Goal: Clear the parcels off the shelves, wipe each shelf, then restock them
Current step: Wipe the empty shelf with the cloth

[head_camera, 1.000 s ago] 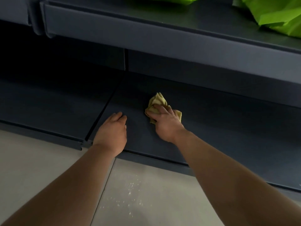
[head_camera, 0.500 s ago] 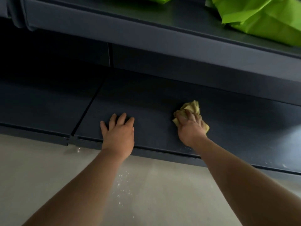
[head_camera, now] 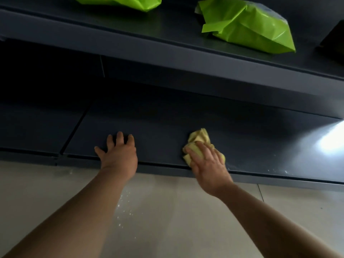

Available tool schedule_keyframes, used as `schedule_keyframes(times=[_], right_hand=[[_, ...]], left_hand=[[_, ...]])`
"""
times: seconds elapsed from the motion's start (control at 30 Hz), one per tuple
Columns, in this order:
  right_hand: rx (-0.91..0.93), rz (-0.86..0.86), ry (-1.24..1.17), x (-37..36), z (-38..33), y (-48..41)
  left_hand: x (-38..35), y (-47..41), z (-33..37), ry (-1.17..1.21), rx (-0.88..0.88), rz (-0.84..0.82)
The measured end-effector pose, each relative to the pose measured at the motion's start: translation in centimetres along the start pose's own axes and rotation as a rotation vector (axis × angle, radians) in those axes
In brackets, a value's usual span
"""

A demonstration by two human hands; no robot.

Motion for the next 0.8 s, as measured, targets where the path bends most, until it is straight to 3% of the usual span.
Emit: schedule_keyframes(times=[0.17,0.27,0.43,0.57,0.67,0.8], right_hand=[[-0.213,0.091,0.009,2.9,7.4,2.5],[-0.307,0.071,0.024,2.9,7.7,2.2],[-0.074,0.005,0.029,0.4,1.4,0.0],[0.053,0.002,-0.029,1.2,2.2,0.1],[-0.039,0.053,-0.059,3.1,7.0,0.9],[-0.224,0.129,-0.059,5.8,13.7,1.9]], left_hand=[[0.2,0.9,3.0,-0.002,-0.061,0.030],[0.3,1.2,4.2,-0.017,-0.074,0.055],[1.3,1.0,6.3,-0.058,-0.145,0.063],[2.1,0.8,8.4,-0.072,-0.143,-0.006],[2.4,1.0,9.7,-0.068,-0.111,-0.017],[2.5,1.6,12.4,-0.044,-0.173,0.102]])
Point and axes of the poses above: each hand's wrist, its own y-axis away from the middle knuckle, its own x-axis out of the back of the hand, z = x × y, the point moved 6 cm from there along -y, towards the middle knuckle, and after that the axes turned 15 degrees about -y, right-handed, at the moved point
